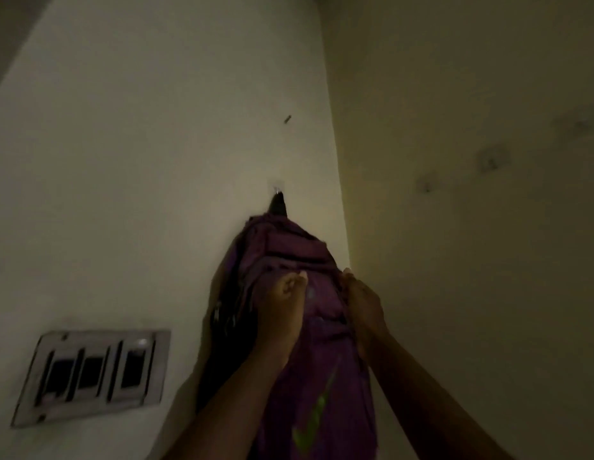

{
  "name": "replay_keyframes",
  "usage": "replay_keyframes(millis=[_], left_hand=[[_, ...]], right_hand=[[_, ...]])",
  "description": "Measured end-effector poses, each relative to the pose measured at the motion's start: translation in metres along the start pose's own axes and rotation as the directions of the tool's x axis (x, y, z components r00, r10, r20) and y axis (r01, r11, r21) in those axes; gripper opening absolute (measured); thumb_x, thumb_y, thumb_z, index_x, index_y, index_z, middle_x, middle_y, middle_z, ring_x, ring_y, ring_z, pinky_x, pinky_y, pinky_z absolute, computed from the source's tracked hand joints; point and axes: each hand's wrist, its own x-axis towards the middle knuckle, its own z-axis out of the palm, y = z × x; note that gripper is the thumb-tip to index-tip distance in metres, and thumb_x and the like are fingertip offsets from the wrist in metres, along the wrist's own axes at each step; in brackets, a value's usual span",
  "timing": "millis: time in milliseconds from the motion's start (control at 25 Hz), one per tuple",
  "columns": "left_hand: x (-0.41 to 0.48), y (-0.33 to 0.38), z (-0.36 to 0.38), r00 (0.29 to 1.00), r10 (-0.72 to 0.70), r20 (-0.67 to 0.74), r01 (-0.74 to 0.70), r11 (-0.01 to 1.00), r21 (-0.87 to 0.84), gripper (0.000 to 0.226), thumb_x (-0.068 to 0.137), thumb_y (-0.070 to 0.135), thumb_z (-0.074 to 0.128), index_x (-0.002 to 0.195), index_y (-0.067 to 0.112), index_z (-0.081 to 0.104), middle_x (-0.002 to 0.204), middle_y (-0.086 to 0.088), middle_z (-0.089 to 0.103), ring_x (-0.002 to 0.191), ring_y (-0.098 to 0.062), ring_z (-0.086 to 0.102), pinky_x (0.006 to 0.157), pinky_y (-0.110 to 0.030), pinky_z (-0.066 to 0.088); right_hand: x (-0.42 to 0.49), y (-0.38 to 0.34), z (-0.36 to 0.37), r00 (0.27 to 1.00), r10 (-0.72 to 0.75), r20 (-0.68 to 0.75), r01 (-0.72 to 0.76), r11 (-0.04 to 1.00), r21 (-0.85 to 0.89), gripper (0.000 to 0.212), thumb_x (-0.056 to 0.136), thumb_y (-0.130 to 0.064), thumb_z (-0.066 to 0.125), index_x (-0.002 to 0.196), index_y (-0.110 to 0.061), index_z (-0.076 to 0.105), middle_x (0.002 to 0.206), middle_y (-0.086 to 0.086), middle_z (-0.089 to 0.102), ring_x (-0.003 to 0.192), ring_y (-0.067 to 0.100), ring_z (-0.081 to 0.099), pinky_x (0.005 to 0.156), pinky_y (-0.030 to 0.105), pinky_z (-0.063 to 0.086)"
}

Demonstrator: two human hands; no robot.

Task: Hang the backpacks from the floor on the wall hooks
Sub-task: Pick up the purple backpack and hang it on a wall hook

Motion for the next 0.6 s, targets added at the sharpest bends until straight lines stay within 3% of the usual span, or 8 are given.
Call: replay_keyframes(millis=[40,160,240,320,400,600], left_hand=[[-0.027,-0.003,-0.002,0.997,-0.071,0.038,0.073,0.996,-0.053,0.035,0.095,0.034,0.042,0.119,0.016,0.059,0.115,0.002,0.059,0.109,-0.015,0.051,0.094,-0.022,0.034],[-0.104,-0.021,-0.001,0.906,-0.374,0.196,0.408,0.895,-0.179,0.058,0.089,0.055,0.039,0.137,0.023,0.044,0.139,0.002,0.046,0.131,-0.020,0.041,0.109,-0.031,0.028],[-0.156,-0.028,-0.002,0.819,-0.521,0.239,0.564,0.807,-0.175,0.079,0.074,0.076,0.040,0.138,0.030,0.041,0.149,0.003,0.037,0.137,-0.022,0.035,0.115,-0.043,0.025],[-0.208,-0.031,-0.002,0.789,-0.566,0.240,0.609,0.775,-0.173,0.071,0.081,0.068,0.038,0.142,0.030,0.035,0.153,0.000,0.033,0.138,-0.022,0.034,0.114,-0.042,0.025],[-0.260,-0.028,-0.005,0.743,-0.617,0.260,0.660,0.741,-0.128,0.060,0.090,0.056,0.034,0.144,0.028,0.030,0.153,0.001,0.031,0.137,-0.022,0.034,0.110,-0.040,0.026],[-0.402,-0.025,-0.018,0.576,-0.768,0.279,0.794,0.608,0.033,0.057,0.093,0.053,0.031,0.143,0.026,0.034,0.152,0.000,0.034,0.138,-0.021,0.034,0.111,-0.043,0.025]], right_hand=[[-0.028,0.004,-0.013,0.999,0.051,-0.011,-0.051,0.998,0.021,0.040,0.082,-0.062,0.047,0.083,-0.028,0.069,0.104,0.006,0.070,0.099,0.024,0.063,0.101,0.042,0.046],[-0.117,0.003,-0.056,0.984,0.177,-0.015,-0.176,0.983,0.055,0.027,0.097,-0.038,0.039,0.095,-0.027,0.063,0.091,-0.002,0.062,0.093,0.017,0.054,0.097,0.035,0.038],[-0.165,0.016,-0.086,0.958,0.285,-0.044,-0.285,0.959,0.006,0.042,0.095,-0.046,0.037,0.122,-0.021,0.056,0.120,0.004,0.059,0.110,0.019,0.051,0.104,0.035,0.034],[-0.209,0.031,-0.114,0.923,0.380,-0.058,-0.383,0.923,-0.036,0.061,0.092,-0.055,0.037,0.137,-0.014,0.044,0.141,0.007,0.047,0.127,0.023,0.044,0.112,0.039,0.029],[-0.254,0.051,-0.142,0.891,0.449,-0.066,-0.452,0.891,-0.037,0.062,0.093,-0.052,0.037,0.140,-0.012,0.040,0.144,0.009,0.043,0.132,0.023,0.040,0.113,0.039,0.027],[-0.373,0.090,-0.203,0.761,0.646,-0.057,-0.648,0.760,-0.039,0.060,0.094,-0.051,0.035,0.140,-0.014,0.038,0.148,0.007,0.040,0.132,0.022,0.040,0.109,0.036,0.030]])
